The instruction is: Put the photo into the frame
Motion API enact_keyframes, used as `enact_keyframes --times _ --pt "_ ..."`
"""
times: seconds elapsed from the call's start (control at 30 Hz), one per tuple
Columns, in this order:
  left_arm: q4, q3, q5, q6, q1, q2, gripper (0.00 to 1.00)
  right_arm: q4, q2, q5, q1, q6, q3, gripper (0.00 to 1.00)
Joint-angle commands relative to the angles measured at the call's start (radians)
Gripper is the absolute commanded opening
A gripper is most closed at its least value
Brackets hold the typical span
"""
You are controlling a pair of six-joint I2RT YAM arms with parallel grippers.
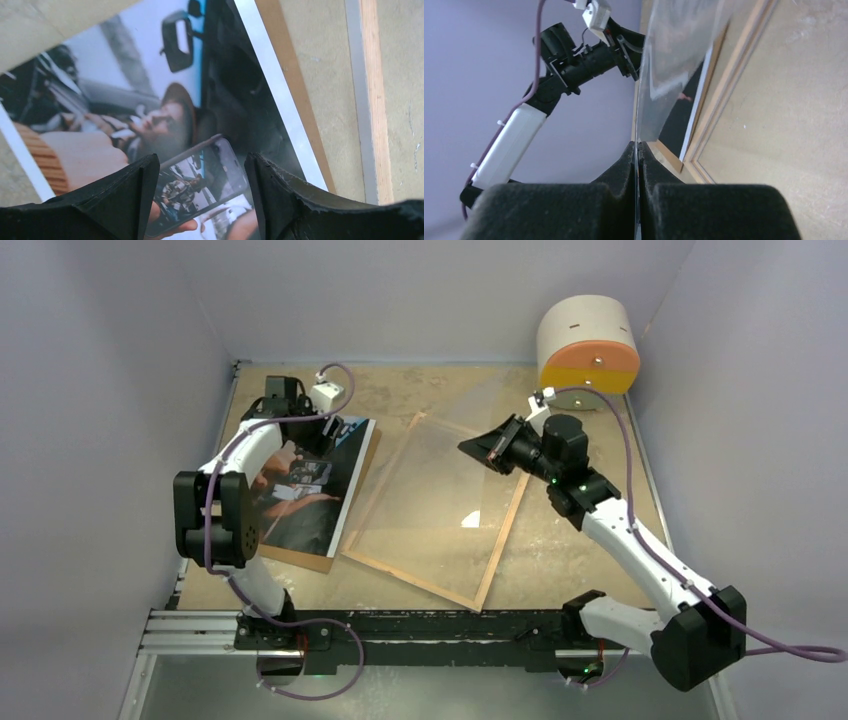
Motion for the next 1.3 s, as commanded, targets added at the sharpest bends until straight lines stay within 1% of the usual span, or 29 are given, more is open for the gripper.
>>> enact_keyframes --times 0.0,0.17,0.33,0.37,0.43,0.53,0.63,0.73,0.87,1.03,1.27 --pt "0.040 -0.053 0.000 0.033 0.003 -0.047 0.68 0.195 -0.032 0.092 0.024 0.111 -0.148 0.00" --pt "0.053 -0.092 -0.002 0.044 0.002 -0.038 0.68 0.251 -0.059 0.199 0.046 0.068 -0.317 0.00" --pt "0.046 -0.112 0.013 0.059 0.000 -0.029 0.69 0.192 -0.111 0.248 0.047 0.008 -0.391 0.00" --pt "0.046 -0.117 0.016 0.061 -0.002 -0.028 0.75 0.180 -0.125 0.266 0.047 0.003 -0.404 0.00" --pt "0.043 -0.123 0.026 0.066 -0.009 -0.027 0.76 0.177 -0.141 0.284 0.047 0.006 -0.433 0.00" --pt "0.048 -0.156 0.034 0.074 -0.036 -0.030 0.78 0.195 -0.126 0.282 0.047 0.030 -0.463 0.00" --pt "0.087 -0.220 0.043 0.078 -0.075 -0.054 0.80 0.213 -0.107 0.285 0.047 0.065 -0.491 0.00" --pt "0.119 -0.269 0.030 0.087 -0.117 -0.071 0.80 0.229 -0.105 0.289 0.047 0.116 -0.533 0.00" --pt "0.144 -0.297 0.019 0.097 -0.151 -0.070 0.80 0.250 -0.115 0.290 0.047 0.189 -0.582 0.00" --pt "0.180 -0.321 0.013 0.101 -0.160 -0.060 0.79 0.236 -0.134 0.295 0.047 0.244 -0.604 0.00" --pt "0.190 -0.356 0.022 0.122 -0.173 -0.061 0.76 0.280 -0.130 0.280 0.047 0.281 -0.636 0.00"
